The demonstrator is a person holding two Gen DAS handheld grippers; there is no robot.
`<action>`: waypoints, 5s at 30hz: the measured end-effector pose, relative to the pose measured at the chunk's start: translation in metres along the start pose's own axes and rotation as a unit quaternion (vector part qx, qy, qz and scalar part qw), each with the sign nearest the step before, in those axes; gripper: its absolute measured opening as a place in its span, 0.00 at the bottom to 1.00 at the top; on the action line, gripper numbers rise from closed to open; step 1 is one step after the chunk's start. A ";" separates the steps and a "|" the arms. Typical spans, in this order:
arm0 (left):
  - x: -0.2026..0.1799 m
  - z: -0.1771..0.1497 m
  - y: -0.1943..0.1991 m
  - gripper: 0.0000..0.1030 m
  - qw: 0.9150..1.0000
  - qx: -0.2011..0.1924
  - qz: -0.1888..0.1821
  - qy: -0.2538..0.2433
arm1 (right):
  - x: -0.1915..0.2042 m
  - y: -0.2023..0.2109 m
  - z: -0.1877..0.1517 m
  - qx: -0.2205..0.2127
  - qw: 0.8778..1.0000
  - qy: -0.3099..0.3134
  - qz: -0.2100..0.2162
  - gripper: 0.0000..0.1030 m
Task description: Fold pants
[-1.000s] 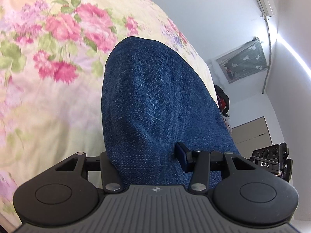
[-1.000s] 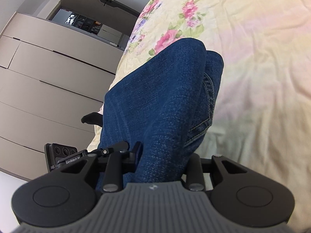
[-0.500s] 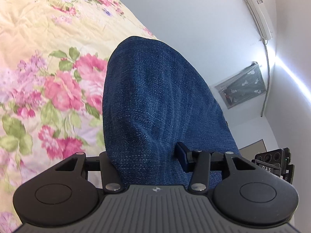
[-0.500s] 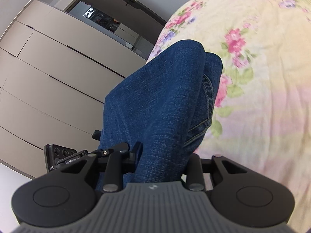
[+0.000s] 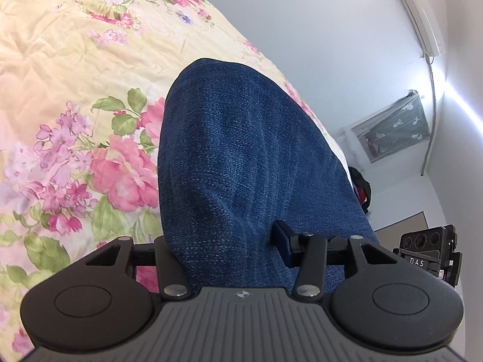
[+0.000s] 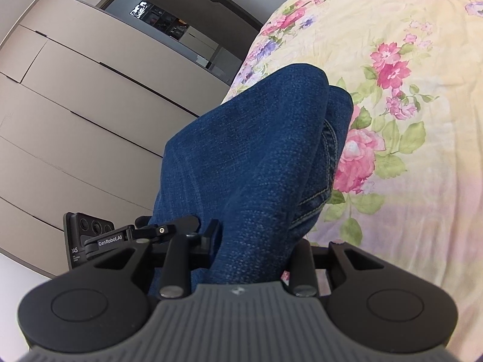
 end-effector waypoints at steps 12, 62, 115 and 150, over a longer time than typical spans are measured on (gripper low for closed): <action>0.031 0.031 -0.002 0.54 1.000 0.001 0.027 0.005 | -0.019 -0.053 0.028 0.000 1.000 -0.024 0.008 0.25; 0.166 0.087 -0.051 0.77 0.996 -0.014 0.084 0.017 | -0.116 -0.213 0.088 0.014 0.999 -0.042 0.018 0.36; 0.126 0.070 0.001 0.63 0.977 -0.100 0.170 -0.079 | -0.028 -0.203 0.096 -0.055 0.923 0.312 -0.219 0.30; -0.004 -0.116 0.003 1.00 0.977 -0.103 0.188 -0.014 | -0.028 -0.105 -0.068 0.020 0.931 0.118 -0.343 0.79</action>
Point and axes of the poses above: each gripper's, at about its wrist camera, not at the fingertips, and y roughly against the way its jaws point, x to its left, z to its top, the point moved 7 cm from there along -y, roughly the way its jaws point, and after that the axes turned 14 degrees about x, right-handed, at the moved point
